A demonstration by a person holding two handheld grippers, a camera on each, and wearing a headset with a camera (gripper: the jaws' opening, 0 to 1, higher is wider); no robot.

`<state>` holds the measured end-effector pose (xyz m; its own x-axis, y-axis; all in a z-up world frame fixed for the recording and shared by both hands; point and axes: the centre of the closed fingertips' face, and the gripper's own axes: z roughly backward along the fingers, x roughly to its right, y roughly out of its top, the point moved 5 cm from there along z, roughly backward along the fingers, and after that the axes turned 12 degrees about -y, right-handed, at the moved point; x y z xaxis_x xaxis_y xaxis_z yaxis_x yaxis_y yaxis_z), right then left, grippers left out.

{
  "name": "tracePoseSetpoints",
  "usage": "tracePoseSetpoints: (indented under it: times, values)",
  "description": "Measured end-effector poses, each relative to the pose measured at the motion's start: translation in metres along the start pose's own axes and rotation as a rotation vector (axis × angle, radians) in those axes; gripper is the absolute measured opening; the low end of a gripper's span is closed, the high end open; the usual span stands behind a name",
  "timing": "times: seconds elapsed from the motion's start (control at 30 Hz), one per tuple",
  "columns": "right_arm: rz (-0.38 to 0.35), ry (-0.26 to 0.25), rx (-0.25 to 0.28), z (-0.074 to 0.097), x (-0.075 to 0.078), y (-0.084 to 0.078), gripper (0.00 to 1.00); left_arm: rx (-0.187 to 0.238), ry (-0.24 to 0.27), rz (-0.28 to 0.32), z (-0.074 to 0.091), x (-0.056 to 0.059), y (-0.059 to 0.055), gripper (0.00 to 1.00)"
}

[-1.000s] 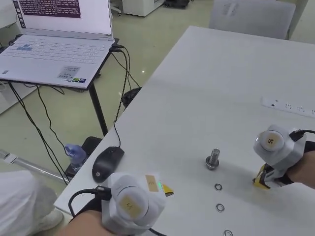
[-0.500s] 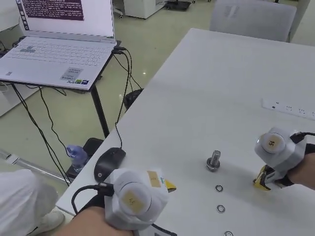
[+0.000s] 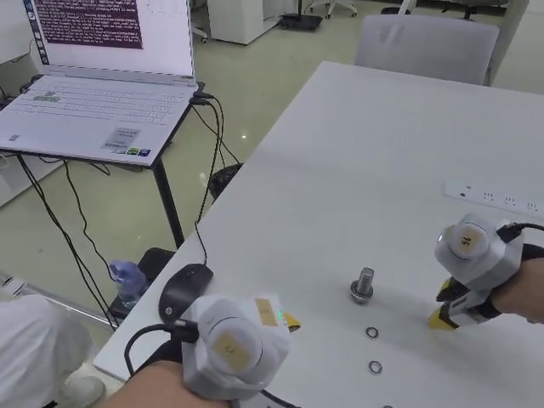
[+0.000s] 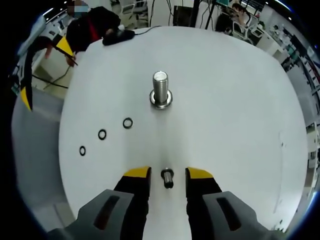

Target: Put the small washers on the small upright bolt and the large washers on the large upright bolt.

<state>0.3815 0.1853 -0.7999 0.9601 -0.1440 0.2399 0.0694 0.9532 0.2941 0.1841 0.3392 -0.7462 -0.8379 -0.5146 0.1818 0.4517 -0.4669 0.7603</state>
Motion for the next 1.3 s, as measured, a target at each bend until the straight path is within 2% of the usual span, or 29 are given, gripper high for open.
tracePoseSetpoints:
  times: [0.13,0.23,0.27,0.37,0.63,1.0,1.3]
  values:
    - [0.009,0.005,0.022,0.005,-0.004,0.011,0.29,0.007,0.004,-0.004,0.0,0.0,0.003,0.79]
    - [0.055,0.013,0.037,0.008,-0.009,0.019,0.3,0.008,0.0,-0.007,-0.001,0.001,0.004,0.79]
    - [0.074,0.012,0.047,0.006,-0.005,0.021,0.3,0.01,0.001,-0.011,-0.001,0.001,0.005,0.8]
    - [0.08,0.026,0.063,0.007,-0.01,0.028,0.3,-0.002,-0.002,-0.01,-0.002,0.004,0.002,0.8]
    - [0.108,0.047,0.101,0.005,-0.026,0.042,0.29,0.002,0.002,-0.003,0.002,0.008,-0.002,0.79]
    - [0.141,0.062,0.118,0.002,-0.044,0.054,0.29,0.002,0.006,-0.008,0.004,0.009,-0.001,0.78]
    - [0.154,0.062,0.109,-0.012,-0.058,0.056,0.26,-0.002,0.004,-0.013,0.005,0.011,-0.005,0.77]
